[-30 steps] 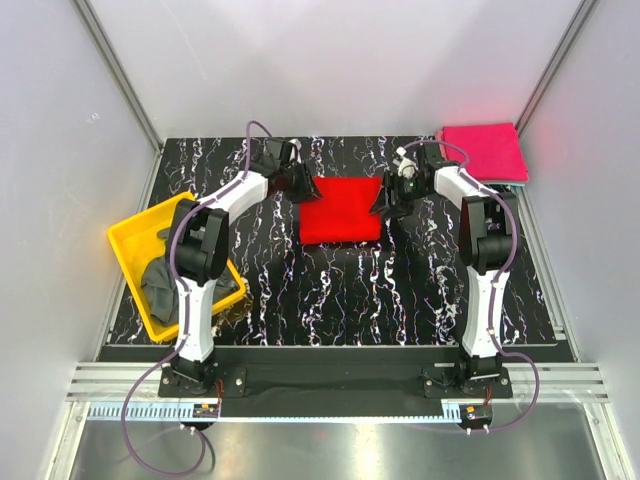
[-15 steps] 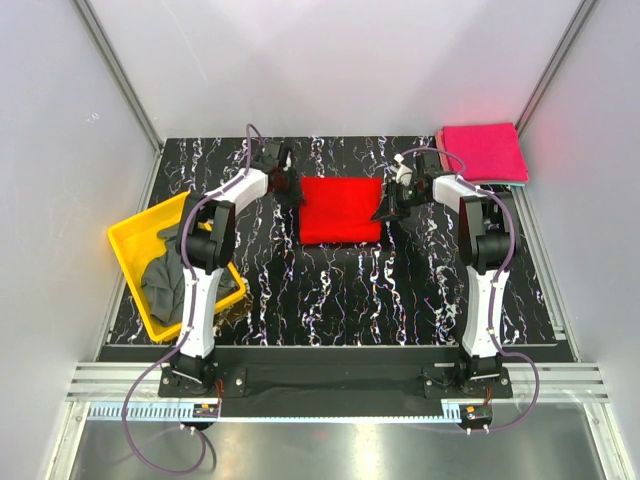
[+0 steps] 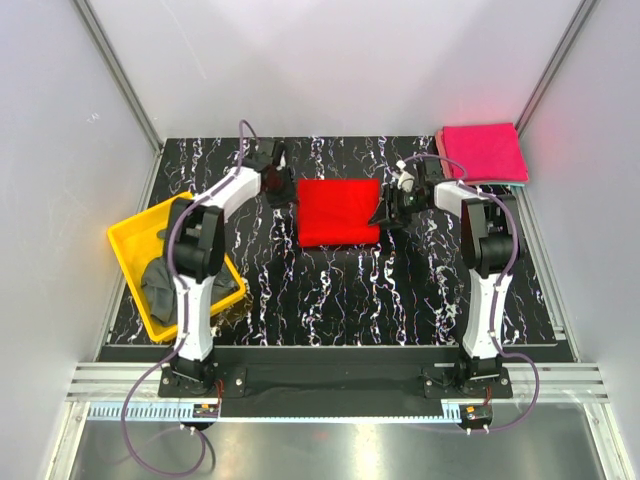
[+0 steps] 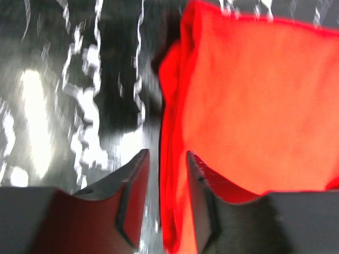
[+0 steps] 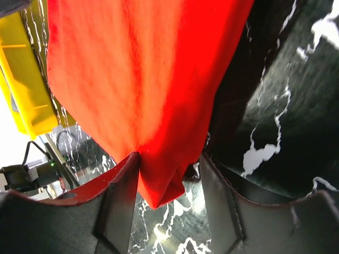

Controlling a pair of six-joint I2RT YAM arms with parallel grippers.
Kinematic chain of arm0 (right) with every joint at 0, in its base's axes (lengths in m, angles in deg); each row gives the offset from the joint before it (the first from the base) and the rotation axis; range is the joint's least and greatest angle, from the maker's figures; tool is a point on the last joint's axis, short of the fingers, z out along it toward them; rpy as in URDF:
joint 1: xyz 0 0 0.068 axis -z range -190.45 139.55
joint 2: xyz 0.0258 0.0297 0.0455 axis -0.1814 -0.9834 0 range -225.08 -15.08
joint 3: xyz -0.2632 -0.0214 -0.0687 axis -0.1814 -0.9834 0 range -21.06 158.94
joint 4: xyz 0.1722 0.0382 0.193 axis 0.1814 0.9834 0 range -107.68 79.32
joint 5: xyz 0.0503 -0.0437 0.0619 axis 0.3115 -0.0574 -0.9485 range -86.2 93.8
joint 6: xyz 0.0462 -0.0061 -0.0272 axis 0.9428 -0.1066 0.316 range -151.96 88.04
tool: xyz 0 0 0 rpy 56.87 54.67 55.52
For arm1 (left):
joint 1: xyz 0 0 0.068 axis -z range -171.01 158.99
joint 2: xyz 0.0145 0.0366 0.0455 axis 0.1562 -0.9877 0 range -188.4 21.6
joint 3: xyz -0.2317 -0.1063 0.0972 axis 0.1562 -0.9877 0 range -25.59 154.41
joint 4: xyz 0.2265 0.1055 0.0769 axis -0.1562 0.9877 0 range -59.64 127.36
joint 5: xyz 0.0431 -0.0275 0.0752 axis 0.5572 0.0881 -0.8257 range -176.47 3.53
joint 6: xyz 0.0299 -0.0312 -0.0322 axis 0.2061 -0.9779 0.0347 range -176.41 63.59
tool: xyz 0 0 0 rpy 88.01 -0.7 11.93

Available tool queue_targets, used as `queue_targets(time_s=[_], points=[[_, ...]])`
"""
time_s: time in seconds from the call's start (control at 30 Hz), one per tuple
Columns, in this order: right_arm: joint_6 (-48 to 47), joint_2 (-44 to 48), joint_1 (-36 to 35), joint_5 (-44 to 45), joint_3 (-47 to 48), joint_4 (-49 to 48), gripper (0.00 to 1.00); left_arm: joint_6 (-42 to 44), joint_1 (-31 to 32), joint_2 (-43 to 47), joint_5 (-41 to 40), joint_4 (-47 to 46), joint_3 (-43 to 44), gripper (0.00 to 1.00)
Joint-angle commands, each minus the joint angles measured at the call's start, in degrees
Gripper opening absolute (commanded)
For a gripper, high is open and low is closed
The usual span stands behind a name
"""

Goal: Fold and stack the t-shirts
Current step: Fold the tshirt

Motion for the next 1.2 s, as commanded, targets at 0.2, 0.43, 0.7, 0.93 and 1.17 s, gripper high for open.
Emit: queue_targets(time_s=[0.2, 0.43, 0.7, 0.93, 1.17], points=[[0.7, 4.7, -0.7, -2.4, -2.9, -1.6, 0.58, 0.6, 0.7, 18.0, 11.2, -10.4, -19.3, 0.44], [0.7, 5.4, -1.4, -3.1, -5.8, -3.2, 0.58, -0.2, 1.8, 15.5, 13.0, -13.3, -23.9, 0.44], [2.5, 9.2, -1.9, -0.9, -11.1, -4.0, 0.27, -1.1, 2.3, 12.8, 16.4, -16.4, -26.2, 0.1], [8.4, 19.2, -3.2, 4.1, -25.7, -7.6, 0.02, -3.5, 3.8, 19.4, 12.3, -13.9, -33.2, 0.0], [11.9, 22.8, -4.7, 9.2, -31.2, -10.6, 0.27, -6.9, 5.0, 25.2, 12.8, -13.5, -38.0, 0.18]])
